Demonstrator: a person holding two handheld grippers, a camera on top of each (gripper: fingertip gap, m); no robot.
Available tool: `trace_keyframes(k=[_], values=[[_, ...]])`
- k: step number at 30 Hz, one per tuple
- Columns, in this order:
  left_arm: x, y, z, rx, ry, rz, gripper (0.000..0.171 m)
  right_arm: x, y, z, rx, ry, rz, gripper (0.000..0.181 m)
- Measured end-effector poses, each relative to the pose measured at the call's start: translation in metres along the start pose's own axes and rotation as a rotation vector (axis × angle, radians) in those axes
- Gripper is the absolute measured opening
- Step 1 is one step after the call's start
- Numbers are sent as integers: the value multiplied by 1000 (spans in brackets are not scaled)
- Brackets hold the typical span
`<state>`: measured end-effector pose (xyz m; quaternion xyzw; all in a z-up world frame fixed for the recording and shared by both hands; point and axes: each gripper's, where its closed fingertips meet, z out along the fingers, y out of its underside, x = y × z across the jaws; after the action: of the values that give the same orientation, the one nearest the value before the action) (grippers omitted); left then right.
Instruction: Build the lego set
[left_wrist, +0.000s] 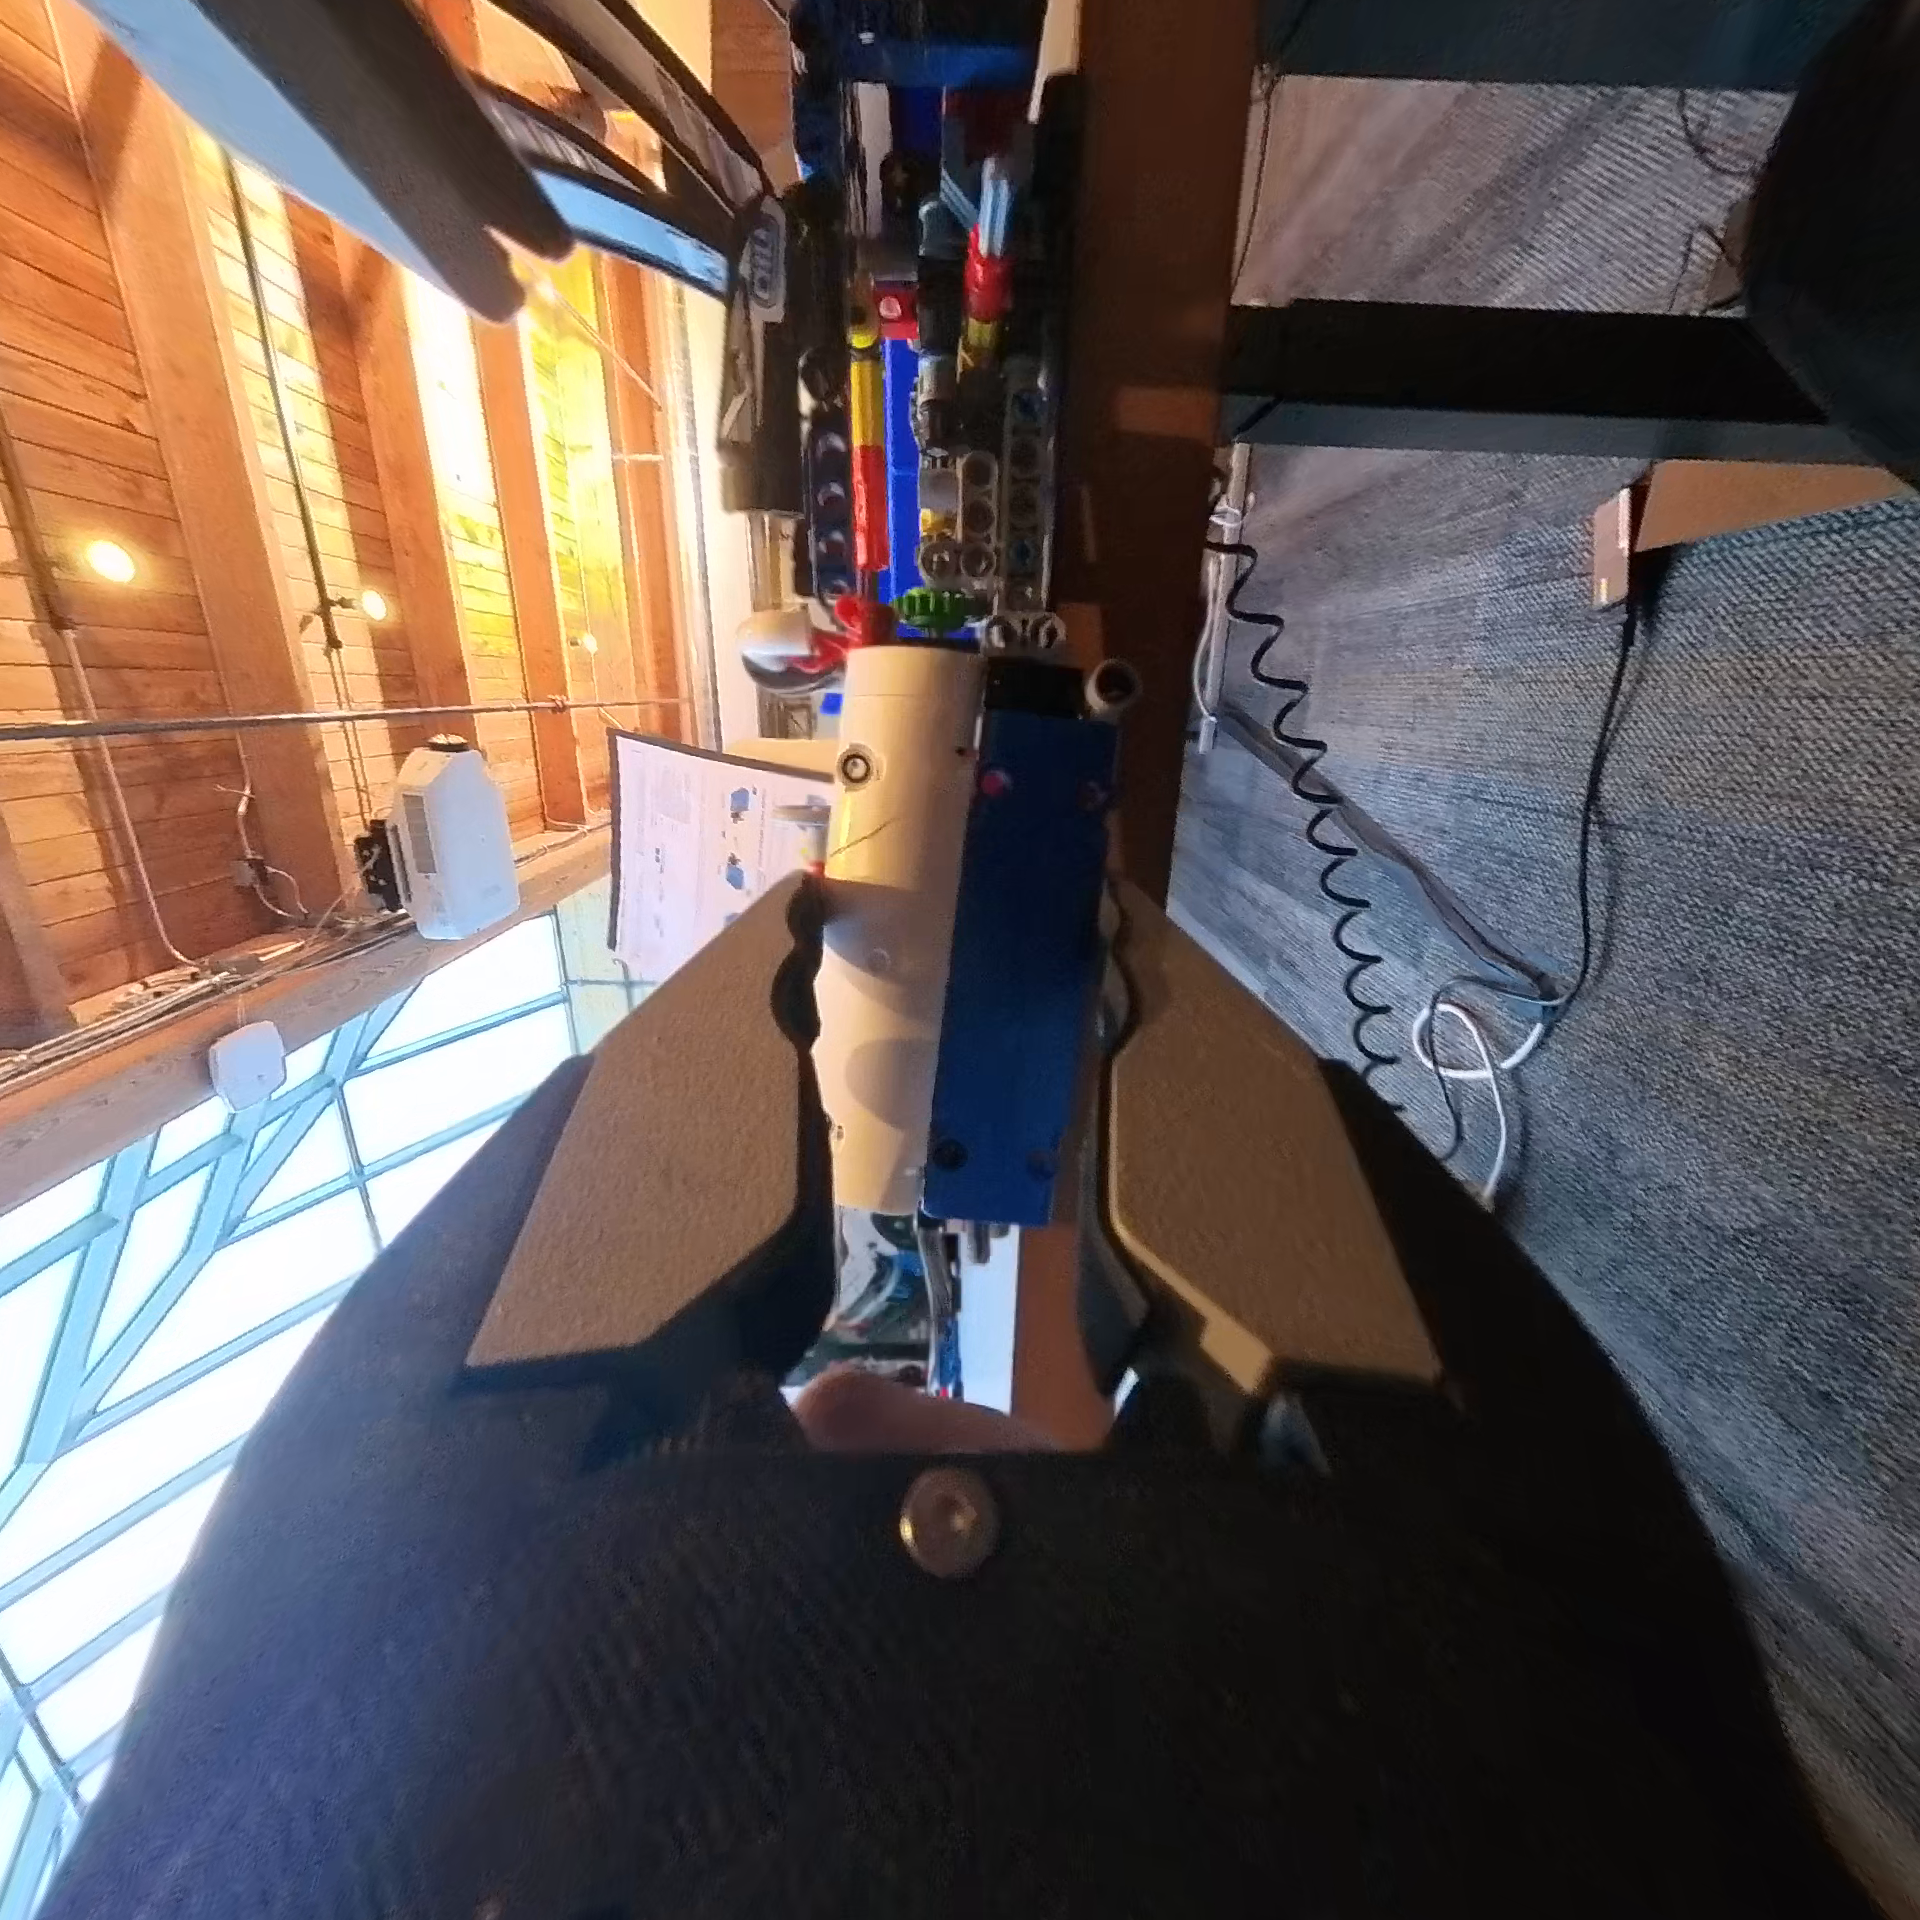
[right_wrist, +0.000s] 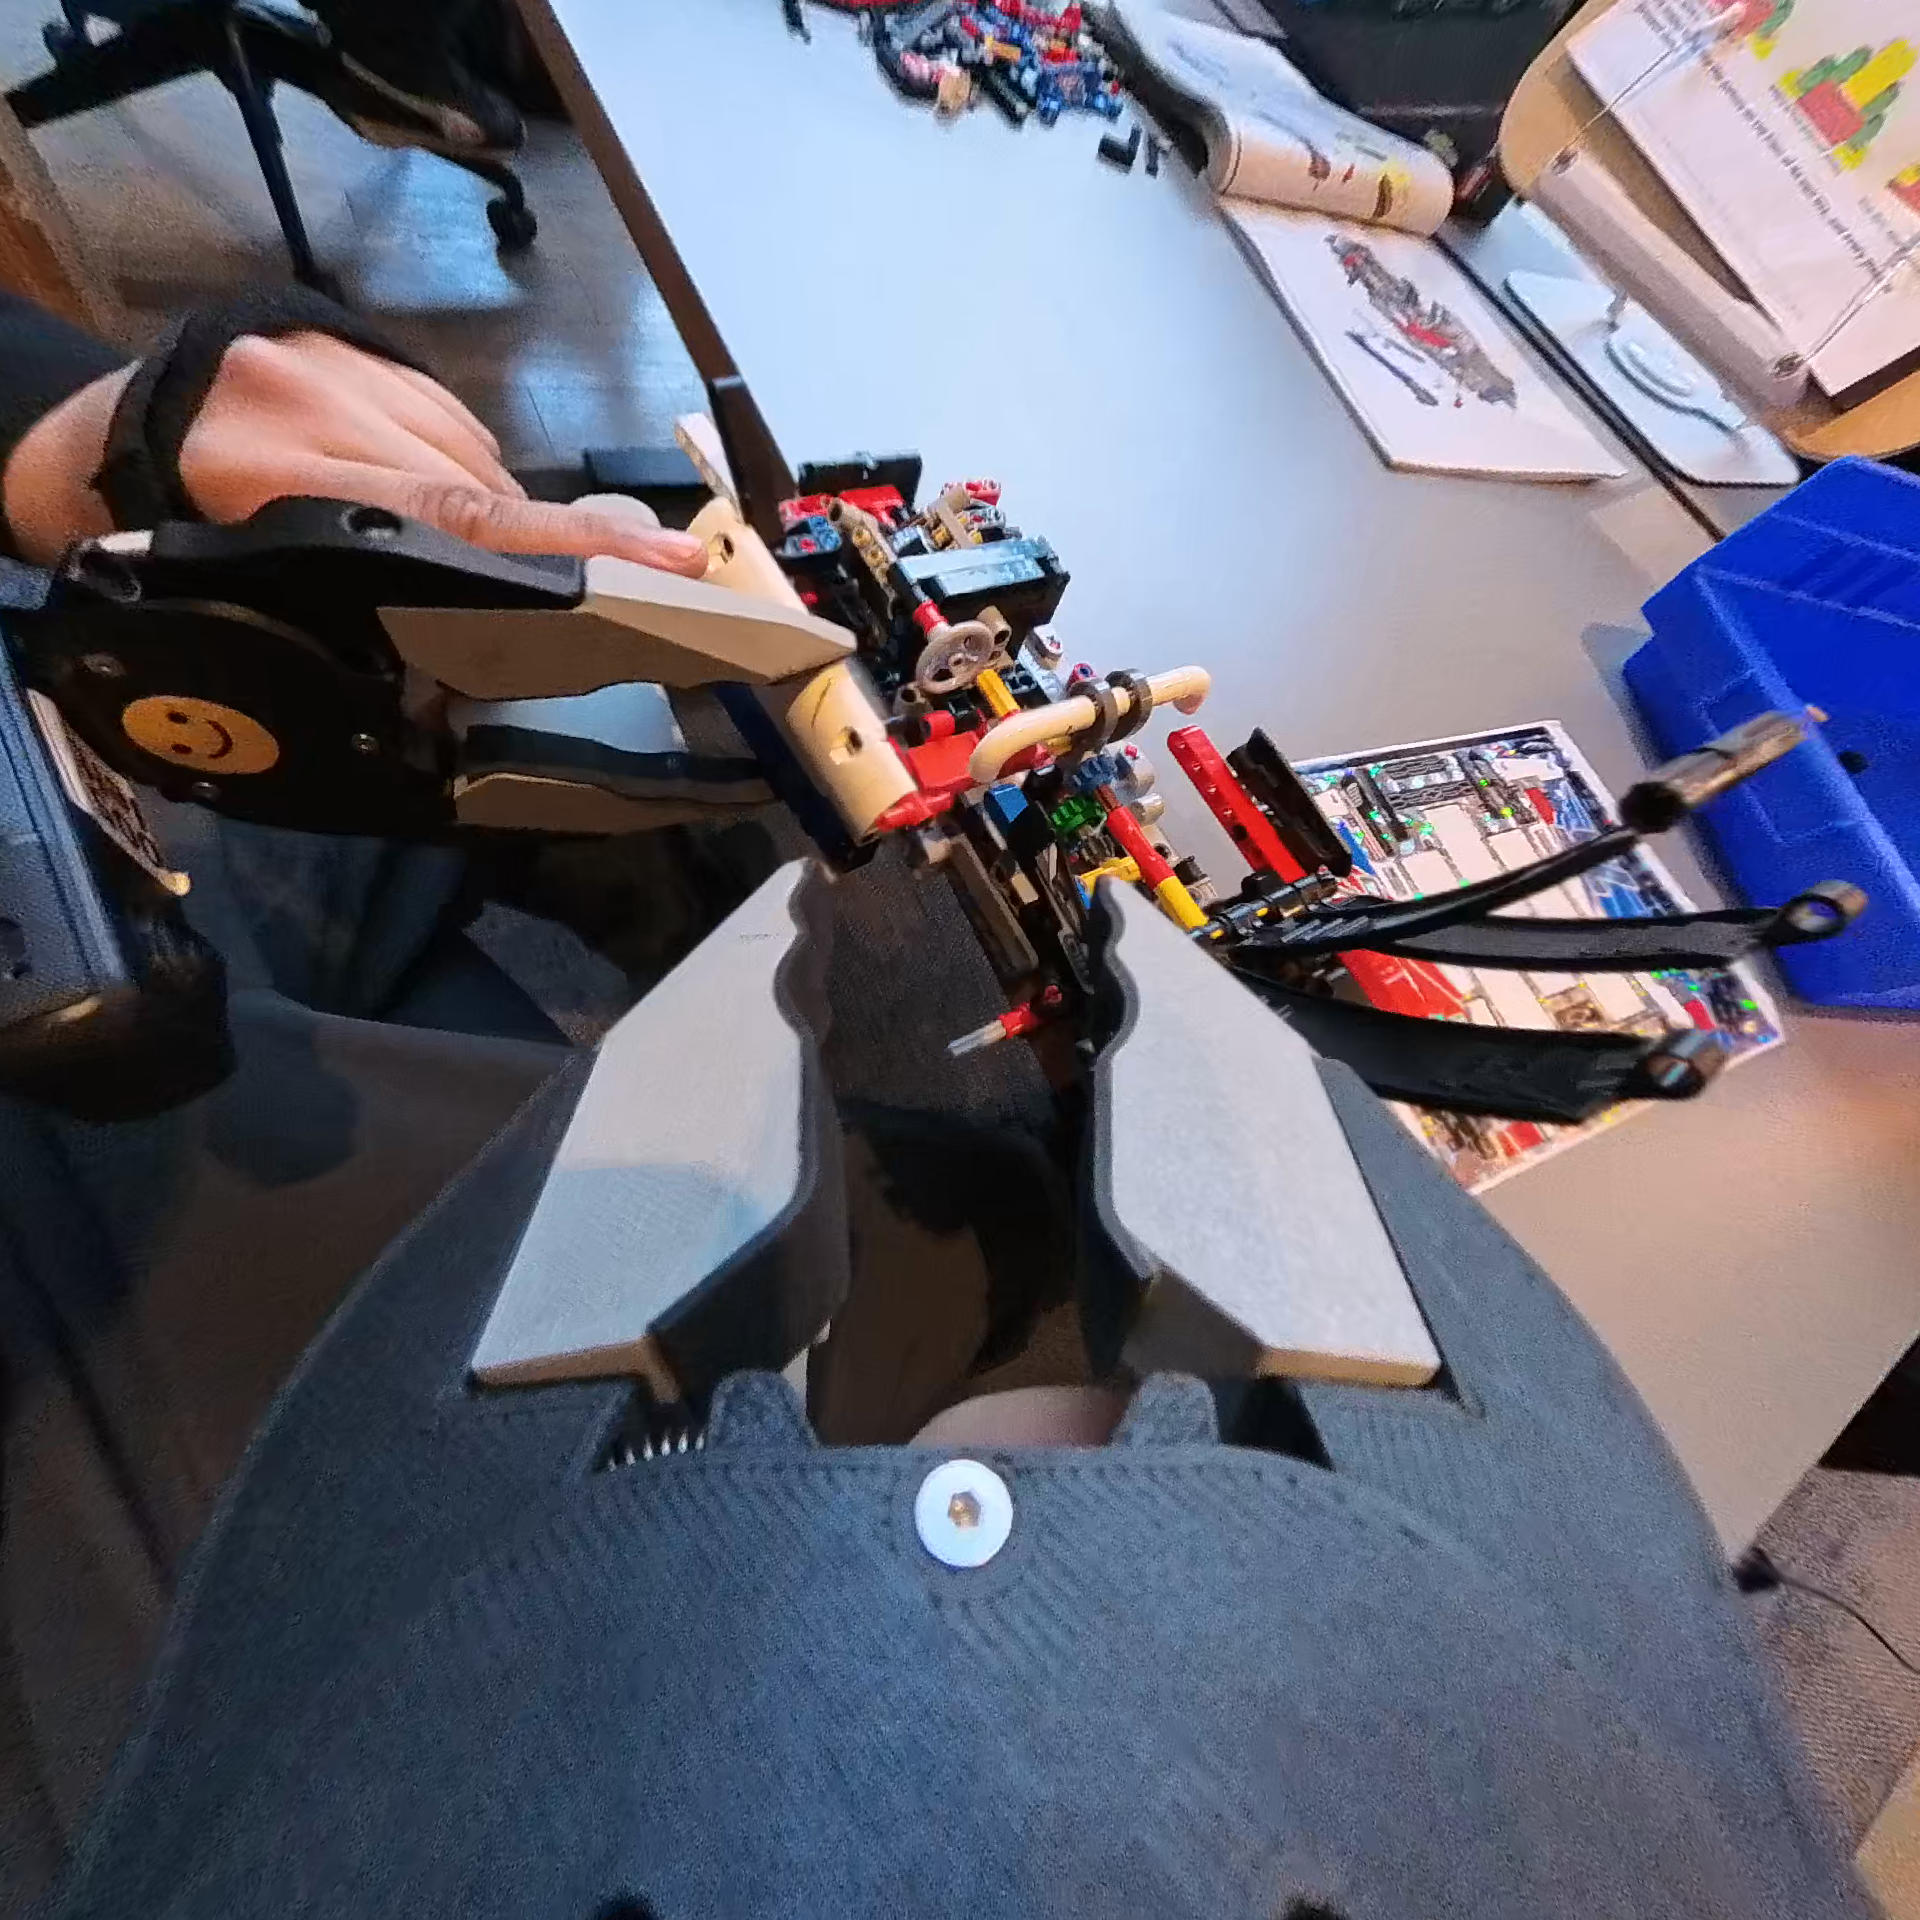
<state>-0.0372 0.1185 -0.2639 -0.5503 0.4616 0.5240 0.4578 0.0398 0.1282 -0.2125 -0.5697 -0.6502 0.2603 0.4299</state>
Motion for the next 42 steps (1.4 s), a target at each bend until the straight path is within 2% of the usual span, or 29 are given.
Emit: trace_keyframes(k=[5, 8, 10, 13, 16, 18, 24, 30, 32, 36, 42], values=[[-16, -17, -25, 101, -87, -6, 50, -8, -11, -16, 114, -27, 108, 45], [-21, -24, -41, 156, -130, -14, 50, -30, -8, -20, 147, -163, 226, 35], [-24, -29, -48, 193, -152, -20, 50, -46, -1, -16, 144, -252, 270, 37], [-26, -42, -58, 256, -181, -26, 50, -63, 5, -7, 134, -336, 264, 44], [-26, -49, -61, 279, -190, -33, 50, -76, -1, -7, 178, -396, 231, 38], [-26, -51, -61, 280, -188, -43, 50, -79, -1, -6, 177, -409, 212, 25], [-23, -54, -59, 272, -169, -78, 50, -77, 1, -7, 209, -373, 173, 25], [-19, -56, -56, 272, -133, -119, 50, -74, 6, -5, 207, -277, 35, 24], [-18, -56, -56, 273, -130, -116, 50, -73, 7, -5, 209, -267, 31, 25], [-16, -58, -56, 278, -124, -118, 50, -70, 9, -4, 207, -270, 59, 41], [-18, -61, -56, 283, -126, -132, 50, -78, 20, 3, 175, -336, 120, 43]])
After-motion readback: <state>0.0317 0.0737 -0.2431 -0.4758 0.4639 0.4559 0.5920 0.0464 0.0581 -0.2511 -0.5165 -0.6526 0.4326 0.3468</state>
